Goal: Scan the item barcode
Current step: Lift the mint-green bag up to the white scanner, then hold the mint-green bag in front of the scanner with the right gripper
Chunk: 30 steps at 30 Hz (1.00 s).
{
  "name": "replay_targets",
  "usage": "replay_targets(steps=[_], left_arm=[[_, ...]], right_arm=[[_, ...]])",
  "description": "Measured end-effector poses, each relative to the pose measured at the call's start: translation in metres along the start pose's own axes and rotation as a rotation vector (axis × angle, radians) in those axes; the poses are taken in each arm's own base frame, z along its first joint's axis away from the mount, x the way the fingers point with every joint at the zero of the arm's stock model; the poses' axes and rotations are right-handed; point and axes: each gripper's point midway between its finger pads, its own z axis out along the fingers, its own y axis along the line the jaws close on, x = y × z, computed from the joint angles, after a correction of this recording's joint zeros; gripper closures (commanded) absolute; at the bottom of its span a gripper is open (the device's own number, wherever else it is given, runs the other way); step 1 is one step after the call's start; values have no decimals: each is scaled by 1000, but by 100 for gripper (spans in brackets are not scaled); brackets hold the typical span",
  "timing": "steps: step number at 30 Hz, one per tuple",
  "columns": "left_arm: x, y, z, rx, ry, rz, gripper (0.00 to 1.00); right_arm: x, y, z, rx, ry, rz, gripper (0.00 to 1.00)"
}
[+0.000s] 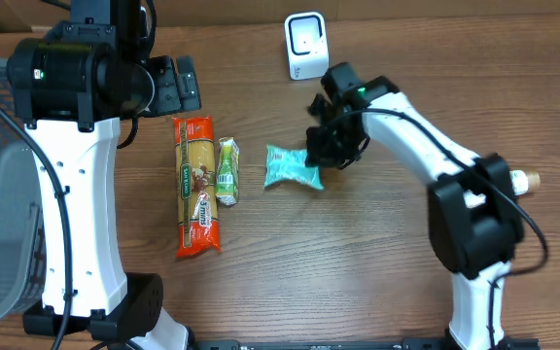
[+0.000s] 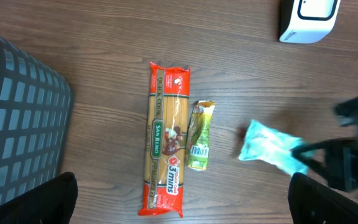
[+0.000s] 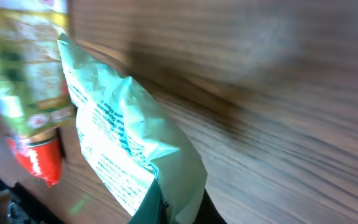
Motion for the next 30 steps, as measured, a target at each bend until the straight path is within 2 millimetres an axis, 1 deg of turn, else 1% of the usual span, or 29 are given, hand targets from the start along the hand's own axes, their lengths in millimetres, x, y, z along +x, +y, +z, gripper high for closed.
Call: replay_targets(steps=[4,7,12,16,19,21,23,25,26,28,30], left_arm=[[0,0,0,0,0,0,0],[0,0,0,0,0,0,1],[0,0,0,0,0,0,0],[0,0,0,0,0,0,0],[0,0,0,0,0,0,0],[0,0,0,0,0,0,0],[0,0,0,0,-1,0,0],[0,0,0,0,0,0,0],[0,0,0,0,0,0,0],[0,0,0,0,0,0,0],[0,0,0,0,0,0,0]], right_arm=[[-9,-1,-34,89,-104,-62,96],[-14,-8,-47,161,-151,-90,96],[-18,-15,-52,216,-171,-122,96],[-24,-14,-53,217,-196,-142,96],[-28,-9,-57,203,-209,-155,97],[-35,2,-67,174,-237,-172,97],[-44,18,-85,130,-269,-188,97],[-53,35,-112,68,-314,-202,97],[-55,39,-122,47,-326,-202,97],[-58,44,-149,-3,-355,-196,97],[-58,40,-175,-51,-376,-183,97]])
